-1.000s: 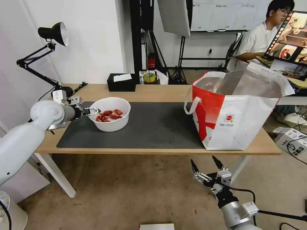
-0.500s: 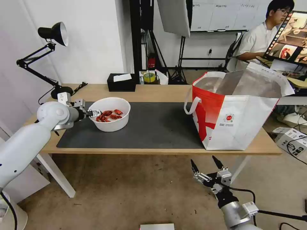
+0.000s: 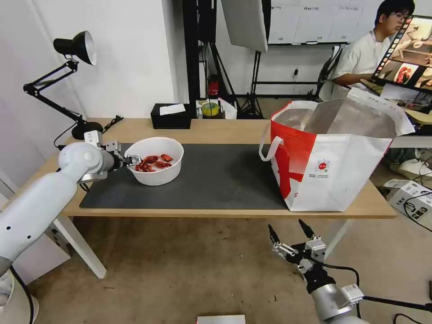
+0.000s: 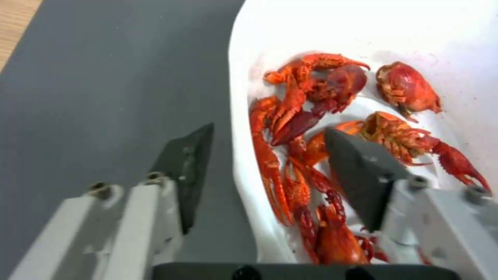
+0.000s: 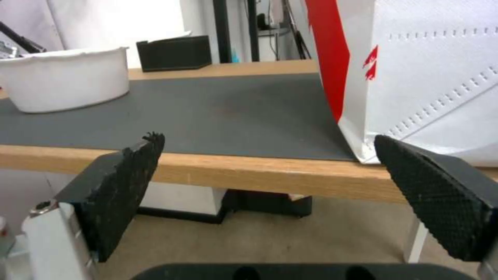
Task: Pick up the trash from the table and place it into the takeout bag.
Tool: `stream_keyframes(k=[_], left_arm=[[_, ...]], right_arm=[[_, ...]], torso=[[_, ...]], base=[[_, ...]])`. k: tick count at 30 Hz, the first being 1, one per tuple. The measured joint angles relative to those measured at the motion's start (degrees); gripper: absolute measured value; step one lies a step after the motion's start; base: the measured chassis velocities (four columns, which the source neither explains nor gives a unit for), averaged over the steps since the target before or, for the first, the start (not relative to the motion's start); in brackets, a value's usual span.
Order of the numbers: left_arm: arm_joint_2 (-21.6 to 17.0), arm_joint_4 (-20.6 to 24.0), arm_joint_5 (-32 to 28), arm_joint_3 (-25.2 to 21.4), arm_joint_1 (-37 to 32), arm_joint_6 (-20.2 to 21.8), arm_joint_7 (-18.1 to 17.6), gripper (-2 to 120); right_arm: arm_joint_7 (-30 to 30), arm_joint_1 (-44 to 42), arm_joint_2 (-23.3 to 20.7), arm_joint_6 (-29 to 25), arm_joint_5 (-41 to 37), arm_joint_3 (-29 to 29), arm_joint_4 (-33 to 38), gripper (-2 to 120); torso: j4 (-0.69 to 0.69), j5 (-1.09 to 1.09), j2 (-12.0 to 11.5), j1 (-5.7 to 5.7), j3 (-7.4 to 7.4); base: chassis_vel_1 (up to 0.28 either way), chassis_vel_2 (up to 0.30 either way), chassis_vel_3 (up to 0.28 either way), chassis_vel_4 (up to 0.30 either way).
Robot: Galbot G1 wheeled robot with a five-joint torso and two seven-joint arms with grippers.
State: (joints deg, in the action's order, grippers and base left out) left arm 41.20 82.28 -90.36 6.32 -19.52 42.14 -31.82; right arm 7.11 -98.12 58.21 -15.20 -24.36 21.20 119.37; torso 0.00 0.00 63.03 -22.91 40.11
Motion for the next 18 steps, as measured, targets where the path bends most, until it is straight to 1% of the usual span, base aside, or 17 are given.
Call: stream_keyframes(k=[1, 2, 3, 5, 6, 9, 10, 13, 14, 15, 16, 18], left_arm=[[0.00, 0.09, -0.08, 0.03, 0.00, 0.00, -0.01, 51], [0.00, 0.09, -0.08, 0.03, 0.00, 0.00, -0.01, 51], [-0.02, 0.17, -0.14, 0.04, 0.00, 0.00, -0.02, 45], [-0.12, 0.39, -0.19, 0.04, -0.19, 0.00, -0.10, 36], [-0.12, 0.39, -0.19, 0.04, -0.19, 0.00, -0.10, 36], [-0.30, 0.68, -0.18, -0.22, -0.73, -0.05, -0.37, 22], [-0.30, 0.68, -0.18, -0.22, -0.73, -0.05, -0.37, 22], [-0.44, 1.23, -0.33, -0.51, -1.32, -0.06, -0.37, 7], [-0.44, 1.23, -0.33, -0.51, -1.32, -0.06, -0.37, 7], [-0.42, 1.25, -0.39, -0.62, -1.39, -0.05, -0.24, 3], [-0.31, 1.26, -0.40, -0.80, -1.44, -0.06, -0.23, 0], [-0.17, 1.27, -0.39, -0.99, -1.46, -0.06, -0.23, 0]], right_arm=[[0.00, 0.00, 0.00, 0.00, 0.00, 0.00, 0.00, 100], [0.00, 0.00, 0.00, 0.00, 0.00, 0.00, 0.00, 100], [0.00, 0.00, 0.00, 0.00, 0.00, 0.00, 0.00, 100], [0.00, 0.00, 0.00, 0.00, 0.00, 0.00, 0.00, 100], [0.00, 0.00, 0.00, 0.00, 0.00, 0.00, 0.00, 100], [0.00, 0.00, 0.00, 0.00, 0.00, 0.00, 0.00, 100], [0.00, 0.00, 0.00, 0.00, 0.00, 0.00, 0.00, 100], [0.00, 0.00, 0.00, 0.00, 0.00, 0.00, 0.00, 100], [0.00, 0.00, 0.00, 0.00, 0.00, 0.00, 0.00, 100], [0.00, 0.00, 0.00, 0.00, 0.00, 0.00, 0.00, 100], [0.00, 0.00, 0.00, 0.00, 0.00, 0.00, 0.00, 100], [0.00, 0.00, 0.00, 0.00, 0.00, 0.00, 0.00, 100]], torso=[[0.00, 0.00, 0.00, 0.00, 0.00], [0.00, 0.00, 0.00, 0.00, 0.00], [0.00, 0.00, 0.00, 0.00, 0.00], [0.00, 0.00, 0.00, 0.00, 0.00], [0.00, 0.00, 0.00, 0.00, 0.00], [0.00, 0.00, 0.00, 0.00, 0.00], [0.00, 0.00, 0.00, 0.00, 0.00], [0.00, 0.00, 0.00, 0.00, 0.00], [0.00, 0.00, 0.00, 0.00, 0.00], [0.00, 0.00, 0.00, 0.00, 0.00], [0.00, 0.00, 0.00, 0.00, 0.00], [0.00, 0.00, 0.00, 0.00, 0.00]], base=[[0.000, 0.000, 0.000, 0.000], [0.000, 0.000, 0.000, 0.000], [0.000, 0.000, 0.000, 0.000], [0.000, 0.000, 0.000, 0.000], [0.000, 0.000, 0.000, 0.000], [0.000, 0.000, 0.000, 0.000], [0.000, 0.000, 0.000, 0.000], [0.000, 0.000, 0.000, 0.000], [0.000, 0.000, 0.000, 0.000], [0.000, 0.000, 0.000, 0.000], [0.000, 0.000, 0.000, 0.000], [0.000, 0.000, 0.000, 0.000]])
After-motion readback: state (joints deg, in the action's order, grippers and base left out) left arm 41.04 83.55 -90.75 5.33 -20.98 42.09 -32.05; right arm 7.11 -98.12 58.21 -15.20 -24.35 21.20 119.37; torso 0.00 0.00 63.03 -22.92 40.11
